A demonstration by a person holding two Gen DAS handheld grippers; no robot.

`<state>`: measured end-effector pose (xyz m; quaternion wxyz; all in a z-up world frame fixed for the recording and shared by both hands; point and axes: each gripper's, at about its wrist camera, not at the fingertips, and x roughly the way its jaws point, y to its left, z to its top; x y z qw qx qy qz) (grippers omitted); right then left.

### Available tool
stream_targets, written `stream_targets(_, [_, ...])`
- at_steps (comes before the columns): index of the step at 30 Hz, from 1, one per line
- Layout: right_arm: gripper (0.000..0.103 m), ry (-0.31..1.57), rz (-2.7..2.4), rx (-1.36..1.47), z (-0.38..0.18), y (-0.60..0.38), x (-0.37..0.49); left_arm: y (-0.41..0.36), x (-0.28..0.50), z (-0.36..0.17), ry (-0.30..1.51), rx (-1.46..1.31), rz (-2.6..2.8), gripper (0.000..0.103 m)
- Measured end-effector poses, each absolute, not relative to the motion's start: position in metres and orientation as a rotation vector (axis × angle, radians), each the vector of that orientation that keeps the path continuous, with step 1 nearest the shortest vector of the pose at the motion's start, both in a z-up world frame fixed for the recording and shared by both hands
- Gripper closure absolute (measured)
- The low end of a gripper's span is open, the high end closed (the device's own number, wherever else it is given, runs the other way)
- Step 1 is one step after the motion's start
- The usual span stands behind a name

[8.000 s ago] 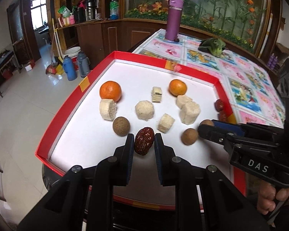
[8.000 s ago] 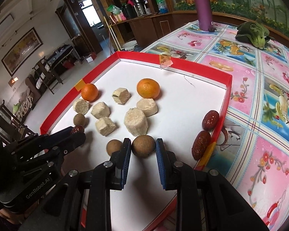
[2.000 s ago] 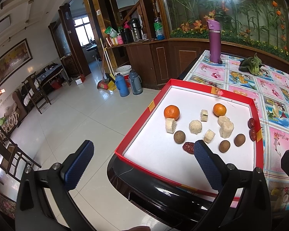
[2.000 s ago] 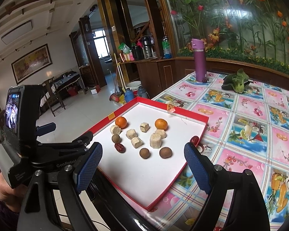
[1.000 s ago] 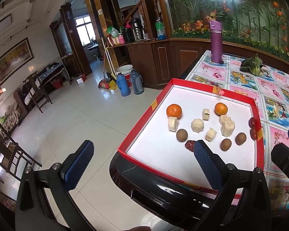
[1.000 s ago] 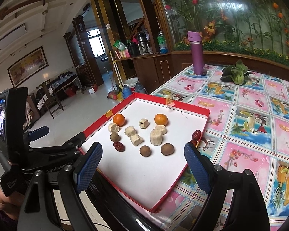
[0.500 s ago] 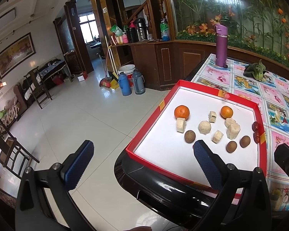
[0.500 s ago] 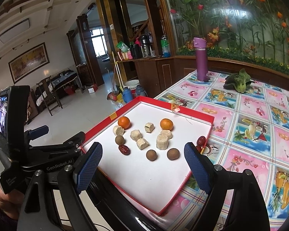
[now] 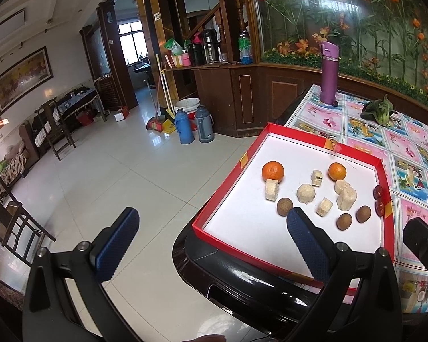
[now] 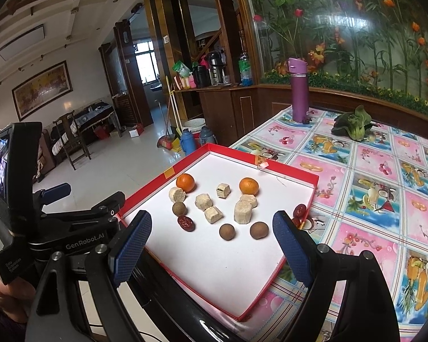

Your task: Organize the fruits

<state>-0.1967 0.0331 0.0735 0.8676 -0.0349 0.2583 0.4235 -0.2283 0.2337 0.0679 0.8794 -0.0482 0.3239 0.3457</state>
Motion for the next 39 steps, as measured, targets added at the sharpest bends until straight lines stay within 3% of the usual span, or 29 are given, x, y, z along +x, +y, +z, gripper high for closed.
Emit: stream_targets(39, [0.016,0.539,0.871,-0.028,0.075,0.027,-0.2,0.23,-0.223,0.065,0.668,-0.11,0.699,0.0])
